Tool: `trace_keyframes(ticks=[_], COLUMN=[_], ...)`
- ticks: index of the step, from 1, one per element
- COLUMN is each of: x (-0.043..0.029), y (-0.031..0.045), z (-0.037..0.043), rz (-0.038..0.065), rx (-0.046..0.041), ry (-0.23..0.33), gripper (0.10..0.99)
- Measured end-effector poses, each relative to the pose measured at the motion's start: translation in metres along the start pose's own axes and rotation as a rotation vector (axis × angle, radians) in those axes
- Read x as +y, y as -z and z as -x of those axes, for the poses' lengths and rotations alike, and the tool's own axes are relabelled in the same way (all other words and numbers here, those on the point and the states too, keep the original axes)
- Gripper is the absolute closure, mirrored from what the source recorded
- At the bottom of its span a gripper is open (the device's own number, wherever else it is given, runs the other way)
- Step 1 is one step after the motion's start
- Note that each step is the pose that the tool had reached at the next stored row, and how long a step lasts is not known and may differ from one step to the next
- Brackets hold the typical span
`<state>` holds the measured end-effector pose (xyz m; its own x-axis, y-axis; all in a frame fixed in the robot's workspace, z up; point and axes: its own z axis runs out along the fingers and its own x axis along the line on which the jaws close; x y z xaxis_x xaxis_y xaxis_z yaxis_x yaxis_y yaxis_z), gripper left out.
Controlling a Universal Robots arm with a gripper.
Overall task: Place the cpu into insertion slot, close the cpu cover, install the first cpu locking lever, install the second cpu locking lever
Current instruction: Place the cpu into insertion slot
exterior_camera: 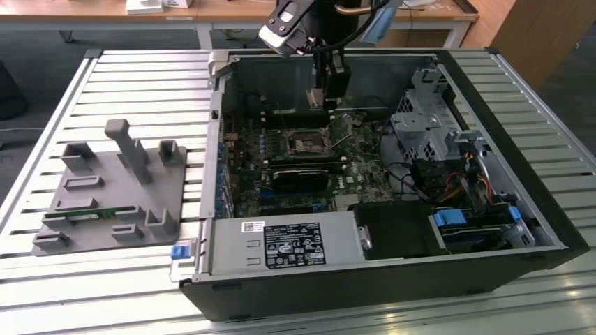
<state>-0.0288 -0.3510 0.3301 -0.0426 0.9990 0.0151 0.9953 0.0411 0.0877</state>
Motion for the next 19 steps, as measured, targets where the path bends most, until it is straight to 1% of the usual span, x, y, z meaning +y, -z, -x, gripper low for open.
trace_keyframes(ticks=[13, 19], x=[-0.001, -0.0013], y=[-0.0112, -0.014], z=[0.0002, 0.0002], rz=[0.001, 0.001], rx=[0.0, 0.0004], ry=[0.0, 0.0], gripper=[0.545, 0.545])
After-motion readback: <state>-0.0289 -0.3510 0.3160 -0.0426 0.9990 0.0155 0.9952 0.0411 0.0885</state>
